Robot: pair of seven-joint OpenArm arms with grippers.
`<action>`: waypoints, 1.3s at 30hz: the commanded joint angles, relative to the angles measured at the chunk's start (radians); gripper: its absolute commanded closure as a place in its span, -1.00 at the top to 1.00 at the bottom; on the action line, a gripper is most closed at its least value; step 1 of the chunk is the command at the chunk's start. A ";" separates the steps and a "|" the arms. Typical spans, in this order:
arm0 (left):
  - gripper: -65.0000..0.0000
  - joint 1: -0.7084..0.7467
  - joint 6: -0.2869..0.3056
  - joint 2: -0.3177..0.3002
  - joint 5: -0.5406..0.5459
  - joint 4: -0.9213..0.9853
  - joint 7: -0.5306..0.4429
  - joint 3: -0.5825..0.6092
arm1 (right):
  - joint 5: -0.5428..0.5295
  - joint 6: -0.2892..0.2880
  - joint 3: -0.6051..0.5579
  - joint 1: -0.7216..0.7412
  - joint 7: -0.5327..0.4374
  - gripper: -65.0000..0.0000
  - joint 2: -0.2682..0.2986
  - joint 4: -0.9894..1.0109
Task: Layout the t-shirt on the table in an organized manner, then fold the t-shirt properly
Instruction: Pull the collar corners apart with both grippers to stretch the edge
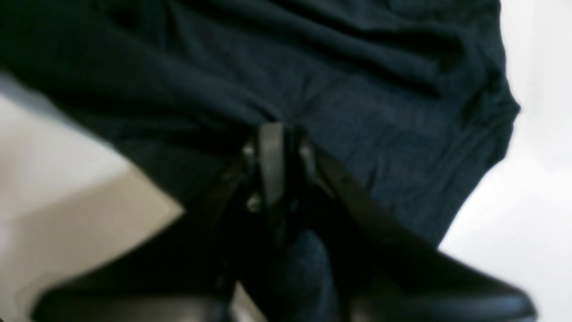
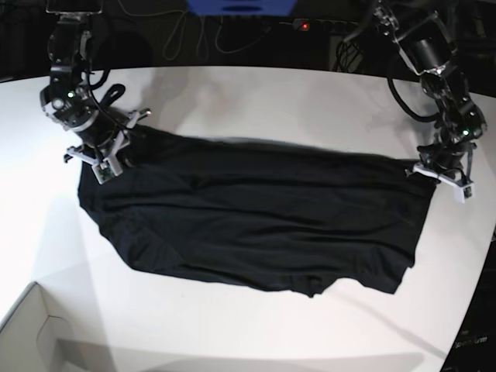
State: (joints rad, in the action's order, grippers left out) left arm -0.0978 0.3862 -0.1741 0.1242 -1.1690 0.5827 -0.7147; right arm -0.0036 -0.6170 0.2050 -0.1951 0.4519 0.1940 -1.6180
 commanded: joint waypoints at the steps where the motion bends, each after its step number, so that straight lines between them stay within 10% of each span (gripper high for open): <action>1: -1.00 -0.015 -0.003 -0.017 0.005 -0.019 -0.016 -0.003 | -0.011 0.001 0.006 0.009 -0.021 -0.54 0.020 -0.014; 9: -1.00 -0.016 -0.003 -0.017 0.005 -0.019 -0.016 -0.003 | -0.011 0.001 0.109 -0.025 -0.021 0.09 0.006 -0.089; 23: -1.00 -0.016 -0.003 -0.017 0.005 -0.021 -0.016 -0.003 | -0.012 0.001 0.167 -0.240 -0.026 0.11 -0.130 -0.215; 39: -1.00 -0.016 -0.003 -0.017 0.005 -0.021 -0.016 -0.003 | -0.012 0.001 0.208 -0.126 -0.032 0.11 -0.089 -0.015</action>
State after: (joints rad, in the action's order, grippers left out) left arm -0.0978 0.3859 -0.1745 0.1238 -1.1717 0.5861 -0.7147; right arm -0.0063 -0.6159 0.4080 -0.3271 0.4377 0.0929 -1.6188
